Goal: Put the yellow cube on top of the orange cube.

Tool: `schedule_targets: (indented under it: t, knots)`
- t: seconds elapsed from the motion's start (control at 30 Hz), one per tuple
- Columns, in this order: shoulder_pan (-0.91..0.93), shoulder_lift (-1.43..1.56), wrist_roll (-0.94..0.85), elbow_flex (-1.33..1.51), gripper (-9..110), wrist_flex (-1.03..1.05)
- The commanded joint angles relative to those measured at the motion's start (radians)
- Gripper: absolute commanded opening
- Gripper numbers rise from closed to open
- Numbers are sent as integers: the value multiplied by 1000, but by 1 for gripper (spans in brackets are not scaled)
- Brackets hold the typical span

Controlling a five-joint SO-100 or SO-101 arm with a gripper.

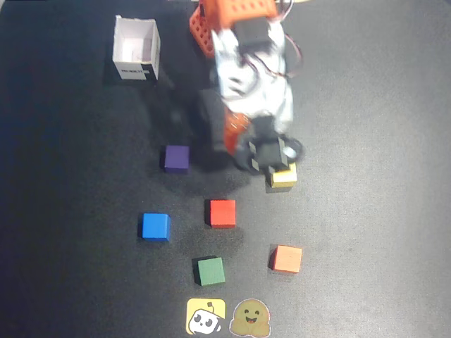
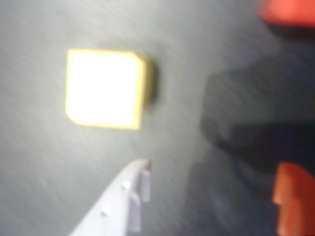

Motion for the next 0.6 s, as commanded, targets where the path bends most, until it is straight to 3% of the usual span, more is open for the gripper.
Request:
schedule_targets:
  t: [0.0, 0.57]
  knots:
    - [-41, -78, 49, -81, 21, -57]
    - [-173, -321, 207, -130, 21, -199]
